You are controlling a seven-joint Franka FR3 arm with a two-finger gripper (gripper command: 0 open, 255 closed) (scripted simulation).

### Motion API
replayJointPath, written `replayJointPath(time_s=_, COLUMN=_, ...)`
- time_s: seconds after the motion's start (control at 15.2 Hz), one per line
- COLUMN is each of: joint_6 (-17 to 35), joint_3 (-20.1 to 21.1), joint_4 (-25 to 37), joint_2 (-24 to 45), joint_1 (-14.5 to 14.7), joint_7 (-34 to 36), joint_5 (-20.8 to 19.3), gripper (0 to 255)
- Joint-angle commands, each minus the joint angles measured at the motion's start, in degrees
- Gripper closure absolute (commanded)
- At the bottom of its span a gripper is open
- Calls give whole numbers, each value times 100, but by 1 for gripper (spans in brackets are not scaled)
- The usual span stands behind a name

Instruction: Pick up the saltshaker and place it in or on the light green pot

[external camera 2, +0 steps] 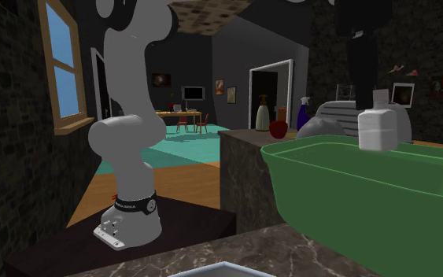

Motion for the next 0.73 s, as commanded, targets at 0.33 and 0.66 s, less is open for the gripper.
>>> replayJointPath(time_s=0.33, joint_6=7, joint_3=0, joint_4=-7, joint_2=-1, joint_1=0, joint_7=0, joint_5=0, gripper=0)
replayJointPath(time_s=0.66, joint_6=-183, joint_3=4, joint_4=173, joint_2=-11, joint_1=3, joint_7=0, joint_5=0, gripper=0)
